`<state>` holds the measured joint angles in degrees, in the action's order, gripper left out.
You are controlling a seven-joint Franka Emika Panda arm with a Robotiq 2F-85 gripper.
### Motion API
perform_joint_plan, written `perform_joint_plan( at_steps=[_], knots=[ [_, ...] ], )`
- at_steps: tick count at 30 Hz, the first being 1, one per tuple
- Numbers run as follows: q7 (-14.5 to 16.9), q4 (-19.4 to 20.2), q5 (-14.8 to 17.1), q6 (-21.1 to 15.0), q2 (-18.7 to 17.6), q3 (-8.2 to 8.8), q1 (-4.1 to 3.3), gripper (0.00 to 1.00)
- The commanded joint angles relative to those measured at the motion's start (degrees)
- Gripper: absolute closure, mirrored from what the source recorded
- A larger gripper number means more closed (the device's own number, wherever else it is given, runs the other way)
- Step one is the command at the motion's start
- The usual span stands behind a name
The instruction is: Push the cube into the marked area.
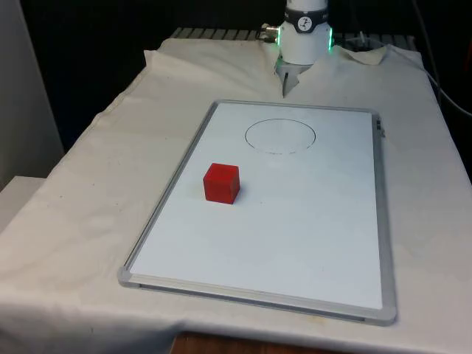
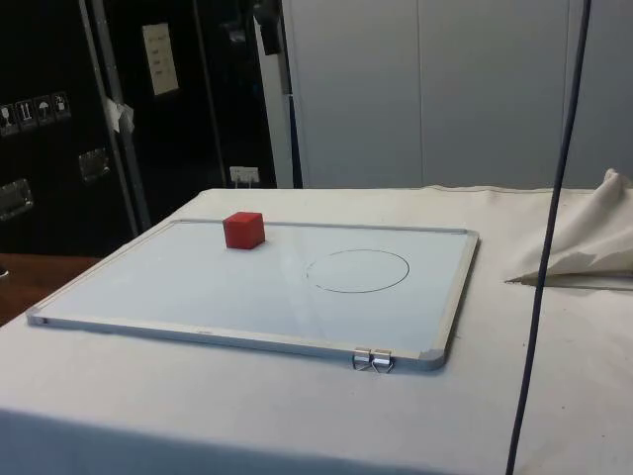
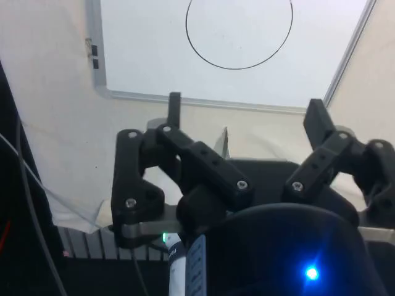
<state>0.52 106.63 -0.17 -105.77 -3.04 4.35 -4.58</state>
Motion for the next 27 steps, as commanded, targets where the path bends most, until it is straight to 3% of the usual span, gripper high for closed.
perform_joint_plan(
  at_steps=[1,6,11,12,19,21,27],
  knots=[
    [0.0,-0.3,0.1,-0.1,-0.3,0.06,0.06,0.02],
    [0.1,-0.6,0.1,-0.1,-0.6,0.11,0.06,0.33],
    [0.1,-0.7,0.2,-0.1,-0.8,0.11,0.06,0.52],
    [0.1,-0.7,0.2,-0.1,-0.9,0.17,0.06,0.62],
    [0.0,-0.6,0.0,-0.2,-0.7,0.11,0.0,0.96],
    [0.4,-2.2,0.5,-1.4,-3.2,0.34,0.17,1.0],
    [0.3,-4.1,0.3,-4.1,-6.2,0.4,0.11,1.0]
  ],
)
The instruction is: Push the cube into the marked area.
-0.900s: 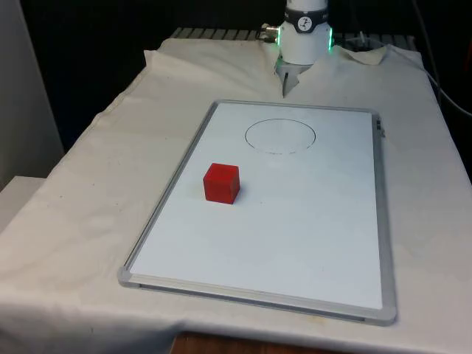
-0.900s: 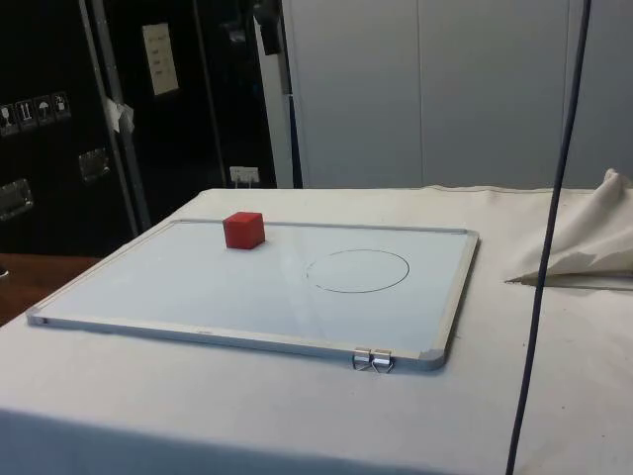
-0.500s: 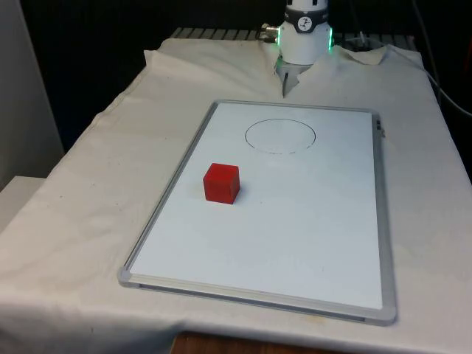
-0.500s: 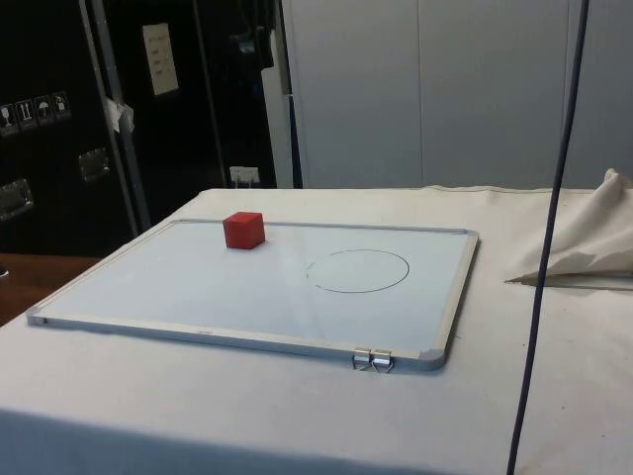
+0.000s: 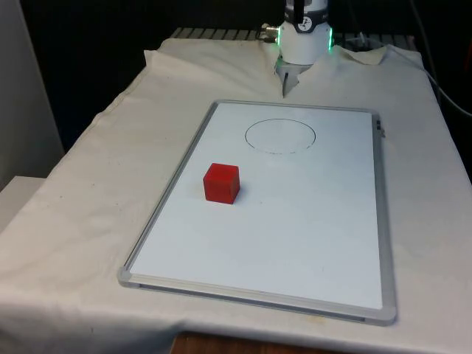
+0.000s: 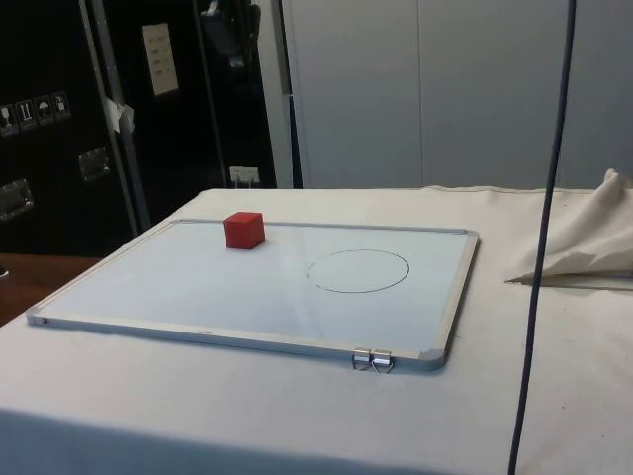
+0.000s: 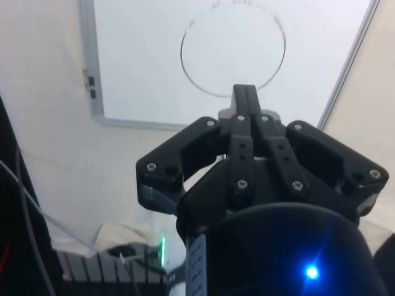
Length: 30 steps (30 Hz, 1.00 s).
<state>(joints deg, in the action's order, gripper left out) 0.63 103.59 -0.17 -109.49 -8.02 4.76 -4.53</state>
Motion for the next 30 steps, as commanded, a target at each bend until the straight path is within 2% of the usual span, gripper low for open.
perform_joint_plan(
  at_steps=[1,3,10,11,20,21,22,28,29,30],
  knots=[
    [0.0,-0.6,0.0,-0.4,-0.7,0.06,0.0,1.0],
    [0.2,-2.5,0.3,-1.7,-3.0,0.06,0.06,1.0],
    [0.2,-5.3,0.4,-4.5,-7.2,0.17,0.11,1.0],
    [0.0,-5.0,0.0,-4.5,-6.9,0.23,0.0,1.0],
    [0.7,-10.4,1.3,-7.9,-14.7,0.52,0.63,1.0],
    [0.3,-9.9,0.6,-7.7,-14.0,0.74,0.29,1.0],
    [0.9,-10.9,1.5,-8.1,-15.4,0.63,0.69,1.0],
    [1.5,-13.6,2.6,-9.1,-19.2,0.97,0.97,1.0],
    [1.0,-13.2,2.0,-8.9,-18.7,1.2,0.69,1.0],
    [1.7,-14.5,3.0,-9.4,-20.6,1.09,1.15,1.0]
  ],
)
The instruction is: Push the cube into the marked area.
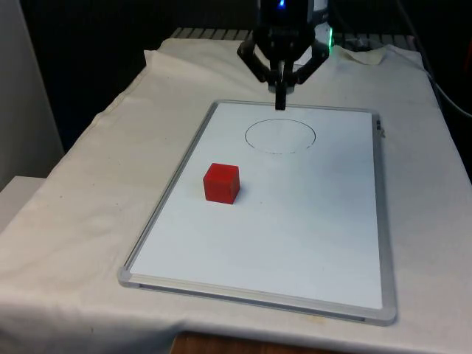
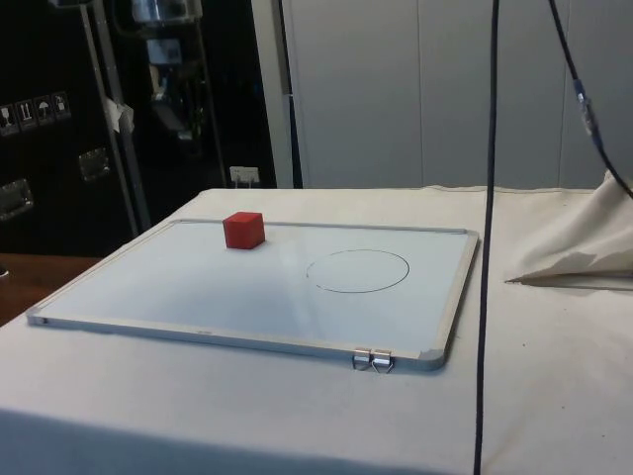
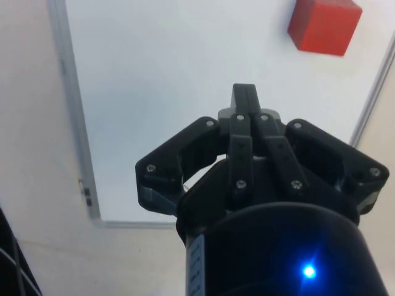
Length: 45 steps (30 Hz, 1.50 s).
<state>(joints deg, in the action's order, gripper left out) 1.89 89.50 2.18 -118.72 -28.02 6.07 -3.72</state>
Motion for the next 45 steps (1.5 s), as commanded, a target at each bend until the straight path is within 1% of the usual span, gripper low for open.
perform_joint_plan(
  at_steps=[1,4,6,7,8,13,14,15,16,17,19,20,24,25,26,29,32,33,34,37,41,42,43,45],
  knots=[
    [0.5,-0.9,0.7,-0.3,-1.1,-0.23,0.4,1.0],
    [1.0,-2.2,1.4,-0.9,-3.0,0.11,0.69,1.0],
    [1.8,-3.6,1.9,-1.0,-4.7,0.52,1.03,1.0],
    [1.4,-3.4,1.5,-0.9,-4.5,0.86,0.52,1.0],
    [2.1,-4.1,2.2,-1.0,-5.2,0.74,1.09,1.0],
    [3.7,-6.6,3.3,-1.0,-7.8,2.01,1.38,1.0],
    [4.4,-7.8,3.7,-1.0,-9.1,2.52,1.6,1.0],
    [4.6,-8.4,3.8,-1.0,-9.6,2.75,1.66,1.0],
    [4.4,-8.1,3.5,-1.1,-9.3,3.15,1.2,1.0],
    [4.9,-9.1,4.0,-1.0,-10.3,2.98,1.78,1.0],
    [5.6,-10.4,4.4,-1.0,-11.5,3.44,1.95,1.0],
    [6.2,-11.6,4.9,-1.1,-12.8,3.95,2.06,1.0],
    [7.7,-13.8,5.7,-1.4,-15.2,4.81,2.29,1.0],
    [7.3,-13.3,5.5,-1.1,-14.6,5.04,1.95,1.0],
    [8.0,-14.2,5.8,-1.6,-15.8,4.93,2.35,1.0],
    [9.5,-15.4,6.1,-2.4,-17.7,5.33,2.64,1.0],
    [10.7,-15.6,6.4,-3.1,-18.9,5.67,2.81,1.0],
    [10.1,-15.3,6.2,-2.9,-18.4,6.02,2.41,1.0],
    [11.0,-15.7,6.4,-3.3,-19.3,5.84,2.81,1.0],
    [12.5,-15.9,6.6,-3.9,-20.5,6.36,3.04,1.0],
    [13.8,-16.1,6.8,-4.3,-21.7,6.82,3.27,1.0],
    [13.5,-15.8,6.6,-4.2,-21.4,7.1,2.92,1.0],
    [14.2,-16.2,6.8,-4.4,-22.0,6.93,3.27,1.0],
    [14.7,-16.0,6.9,-4.8,-22.5,7.22,3.32,1.0]
  ],
)
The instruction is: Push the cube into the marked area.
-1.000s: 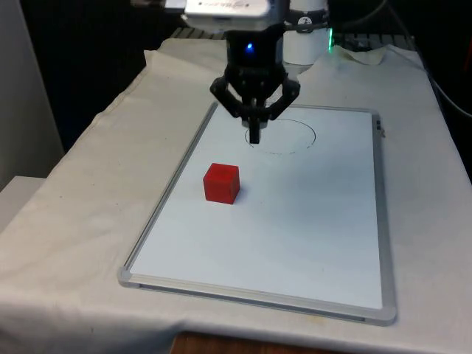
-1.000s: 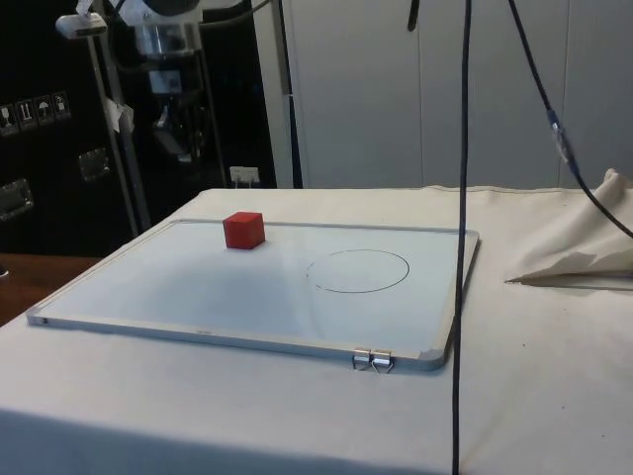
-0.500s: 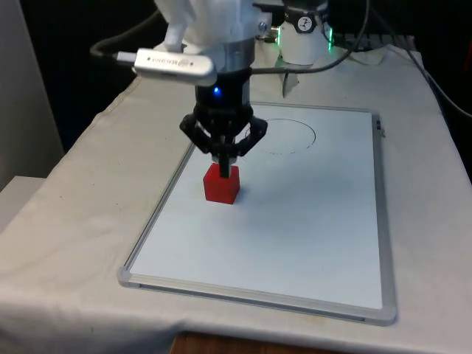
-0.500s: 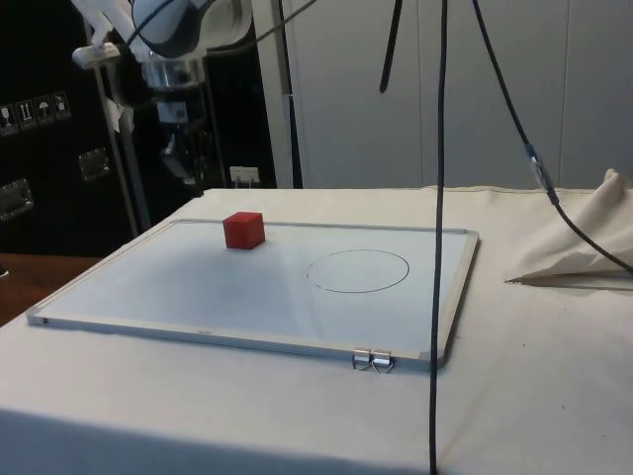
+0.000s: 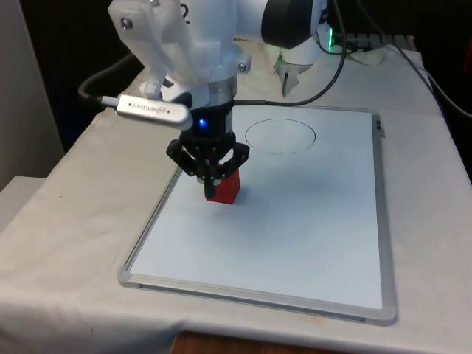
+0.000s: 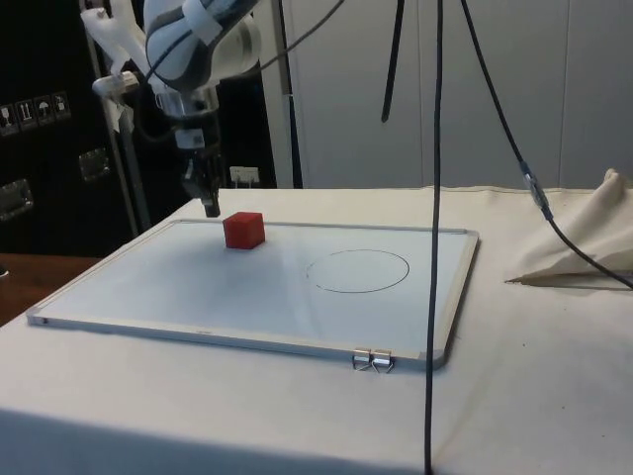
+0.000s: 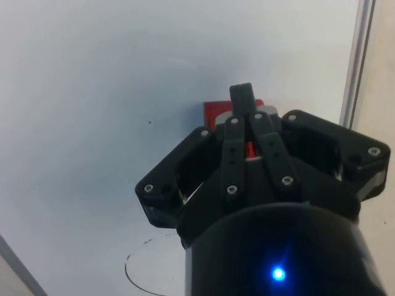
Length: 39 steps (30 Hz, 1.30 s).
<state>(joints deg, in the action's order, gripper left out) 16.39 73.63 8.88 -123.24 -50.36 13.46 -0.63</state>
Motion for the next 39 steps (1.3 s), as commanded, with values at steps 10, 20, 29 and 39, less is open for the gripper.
perform_joint_plan(
  at_steps=[10,20,29,39],
  knots=[
    [0.2,3.0,0.1,-0.9,1.2,0.4,-0.17,1.0],
    [-0.6,7.6,0.1,-1.3,3.4,0.52,-0.46,1.0],
    [-0.9,12.0,0.5,-2.2,4.9,0.4,-0.46,1.0],
    [-0.6,16.9,1.2,-2.3,7.2,0.4,-0.57,1.0]
  ],
)
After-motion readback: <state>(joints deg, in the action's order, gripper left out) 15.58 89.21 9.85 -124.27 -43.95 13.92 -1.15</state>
